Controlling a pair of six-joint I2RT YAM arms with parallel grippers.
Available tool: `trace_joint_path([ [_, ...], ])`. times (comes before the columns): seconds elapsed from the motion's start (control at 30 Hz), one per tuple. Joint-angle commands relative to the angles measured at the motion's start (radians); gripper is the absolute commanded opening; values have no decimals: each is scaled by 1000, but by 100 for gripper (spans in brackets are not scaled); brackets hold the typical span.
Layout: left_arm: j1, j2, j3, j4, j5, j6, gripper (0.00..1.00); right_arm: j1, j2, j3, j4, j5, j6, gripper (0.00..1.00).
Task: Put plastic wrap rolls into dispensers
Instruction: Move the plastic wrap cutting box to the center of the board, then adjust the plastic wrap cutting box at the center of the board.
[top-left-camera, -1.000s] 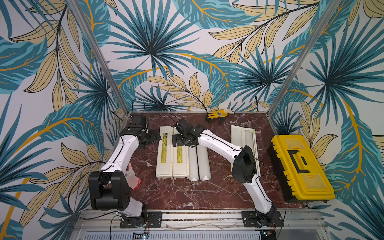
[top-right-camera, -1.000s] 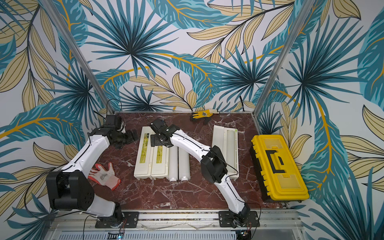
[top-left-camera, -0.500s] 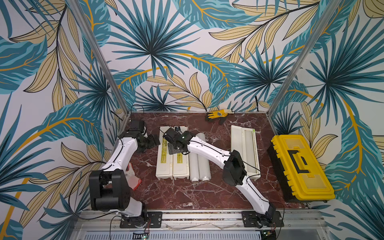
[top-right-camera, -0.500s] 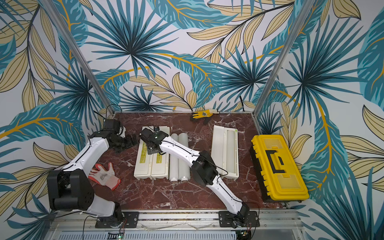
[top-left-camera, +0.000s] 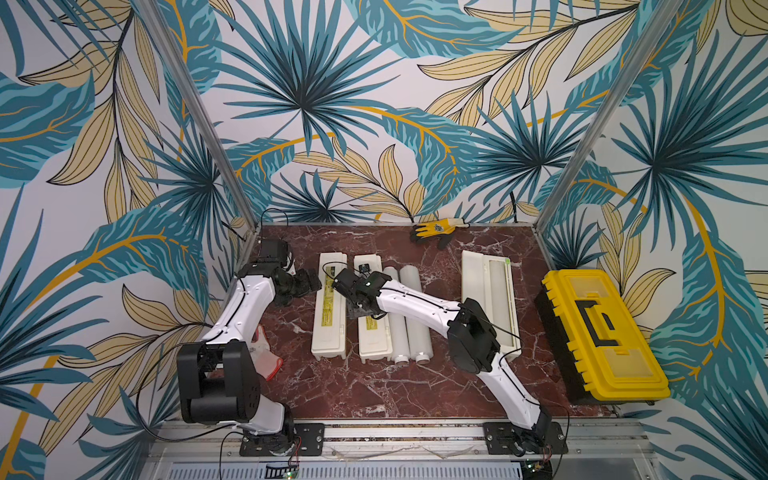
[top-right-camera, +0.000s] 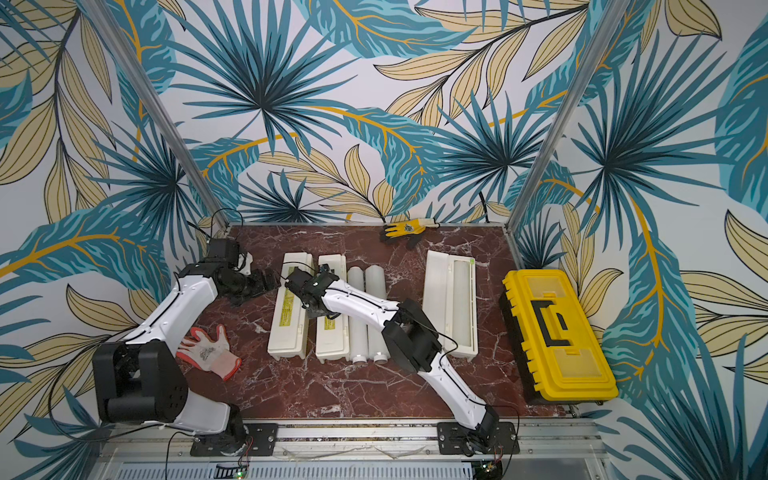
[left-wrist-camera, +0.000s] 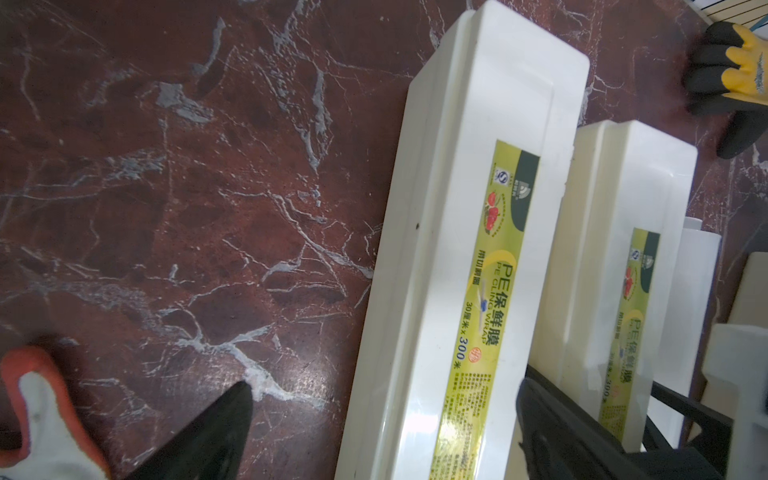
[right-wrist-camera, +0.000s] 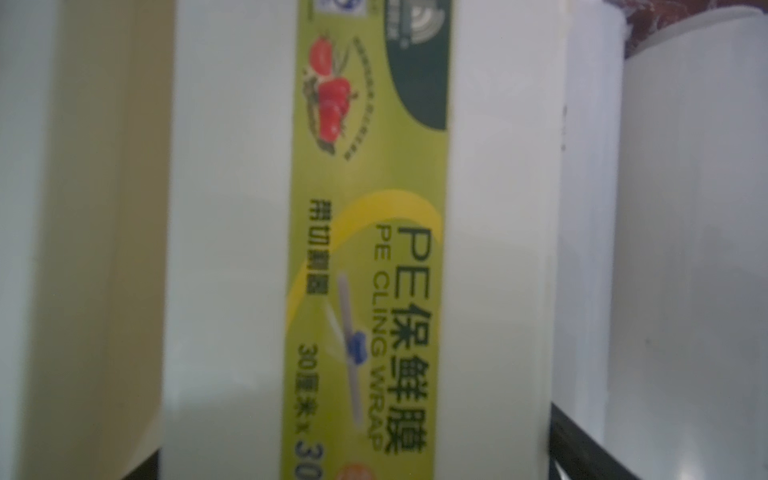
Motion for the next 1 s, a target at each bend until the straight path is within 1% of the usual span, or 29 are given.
trace_joint_path([
  [0.0,9,0,-22,22,18,13,100,-19,-63,-187,-71,-5,-2,91],
  [0.1,9,4,-19,22,25,13,100,-23,-141,-306,-16,-16,-37,91],
  [0.17,8,8,-18,23,27,13,100,-23,-171,-356,0,-33,-80,90],
  [0.27,9,12,-16,23,32,13,100,-25,-207,-400,-8,-37,-129,91],
  [0.33,9,13,-15,22,38,11,100,-28,-227,-419,-17,-38,-157,95],
  [0.37,9,14,-14,22,40,11,99,-32,-235,-417,-34,-45,-167,99],
  [0.4,8,13,-13,22,41,10,99,-36,-241,-405,-54,-40,-163,99],
  [0.53,9,13,-5,24,64,5,99,-47,-257,-359,-27,-46,-206,99],
  [0.7,8,0,4,25,69,2,100,-124,-230,-291,-3,-145,-204,99],
  [0.73,9,-2,4,23,66,0,99,-125,-225,-284,8,-166,-206,99],
  [0.77,9,-6,3,24,69,-1,100,-158,-217,-274,10,-181,-212,99],
  [0.97,9,-7,-3,24,71,4,100,-185,-113,-147,-58,-193,-241,99],
])
